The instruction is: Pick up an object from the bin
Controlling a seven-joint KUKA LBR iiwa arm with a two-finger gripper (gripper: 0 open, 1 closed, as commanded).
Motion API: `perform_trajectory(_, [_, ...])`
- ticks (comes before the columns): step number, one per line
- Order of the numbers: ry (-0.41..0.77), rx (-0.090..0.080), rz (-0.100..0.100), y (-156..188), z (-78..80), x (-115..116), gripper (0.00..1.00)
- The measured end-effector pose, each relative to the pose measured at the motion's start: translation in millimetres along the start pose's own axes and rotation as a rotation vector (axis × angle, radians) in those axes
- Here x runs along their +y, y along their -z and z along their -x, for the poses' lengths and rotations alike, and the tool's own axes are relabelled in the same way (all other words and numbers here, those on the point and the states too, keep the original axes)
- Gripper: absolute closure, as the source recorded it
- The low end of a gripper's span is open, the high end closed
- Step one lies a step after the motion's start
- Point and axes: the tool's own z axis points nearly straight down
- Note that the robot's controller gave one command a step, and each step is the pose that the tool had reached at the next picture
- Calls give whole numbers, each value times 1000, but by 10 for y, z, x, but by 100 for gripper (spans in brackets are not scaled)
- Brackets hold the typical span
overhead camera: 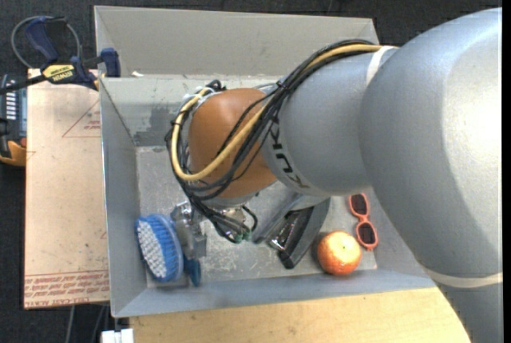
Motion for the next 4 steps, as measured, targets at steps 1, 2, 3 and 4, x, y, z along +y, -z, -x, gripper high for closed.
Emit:
perform_trajectory(1, [-88, -32, 5, 389, 113, 127, 100])
perform_trajectory(2, [40, -7, 2, 582, 7, 45, 100])
perform_trajectory(3, [123, -20, 4, 175, -10, 366, 0])
perform_trajectory(4, [121, -22, 3, 186, -5, 355, 0])
